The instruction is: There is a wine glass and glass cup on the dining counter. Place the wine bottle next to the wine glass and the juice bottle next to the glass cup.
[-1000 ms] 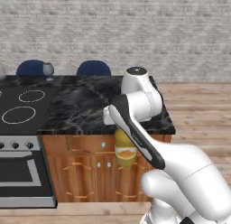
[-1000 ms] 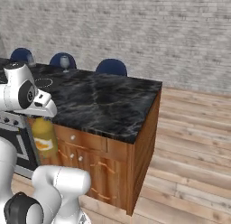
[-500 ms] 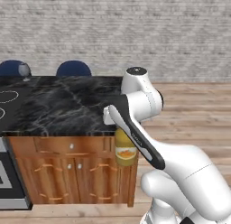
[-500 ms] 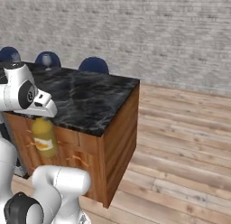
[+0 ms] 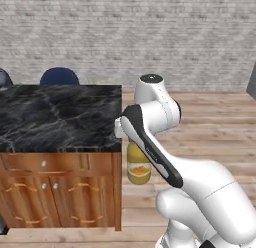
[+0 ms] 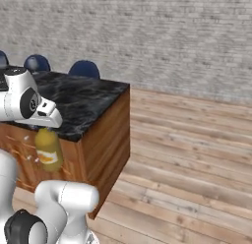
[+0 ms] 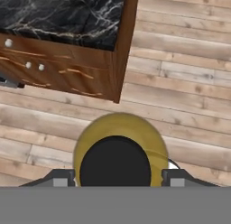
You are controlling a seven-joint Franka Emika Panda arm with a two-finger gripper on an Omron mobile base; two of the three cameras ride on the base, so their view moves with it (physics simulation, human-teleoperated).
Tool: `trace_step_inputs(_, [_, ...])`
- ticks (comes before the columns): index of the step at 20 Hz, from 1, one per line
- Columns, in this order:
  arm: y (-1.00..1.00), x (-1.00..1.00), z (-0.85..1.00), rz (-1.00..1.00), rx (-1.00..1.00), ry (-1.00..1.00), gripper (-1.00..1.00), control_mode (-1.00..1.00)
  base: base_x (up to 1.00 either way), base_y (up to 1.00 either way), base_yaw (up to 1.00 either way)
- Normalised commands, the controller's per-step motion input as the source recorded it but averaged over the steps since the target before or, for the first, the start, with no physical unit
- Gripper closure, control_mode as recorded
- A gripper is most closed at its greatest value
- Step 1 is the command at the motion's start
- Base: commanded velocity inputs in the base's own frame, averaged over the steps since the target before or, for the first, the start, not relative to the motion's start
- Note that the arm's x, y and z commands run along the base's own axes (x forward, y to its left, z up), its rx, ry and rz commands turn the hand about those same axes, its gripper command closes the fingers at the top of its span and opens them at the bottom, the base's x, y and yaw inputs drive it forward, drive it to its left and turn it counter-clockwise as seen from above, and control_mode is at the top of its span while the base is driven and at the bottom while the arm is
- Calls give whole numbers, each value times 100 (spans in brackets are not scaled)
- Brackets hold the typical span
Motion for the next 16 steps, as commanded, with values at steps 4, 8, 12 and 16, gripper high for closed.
trace_step_inputs(4, [0,0,0,0,0,0,100,100,28,-67,0])
trace_step_inputs(8, [0,0,0,0,0,0,100,100,46,-60,0])
trace_step_inputs(12, [0,0,0,0,0,0,100,100,65,-50,1])
trace_step_inputs(16, [0,0,0,0,0,0,100,100,74,-43,3])
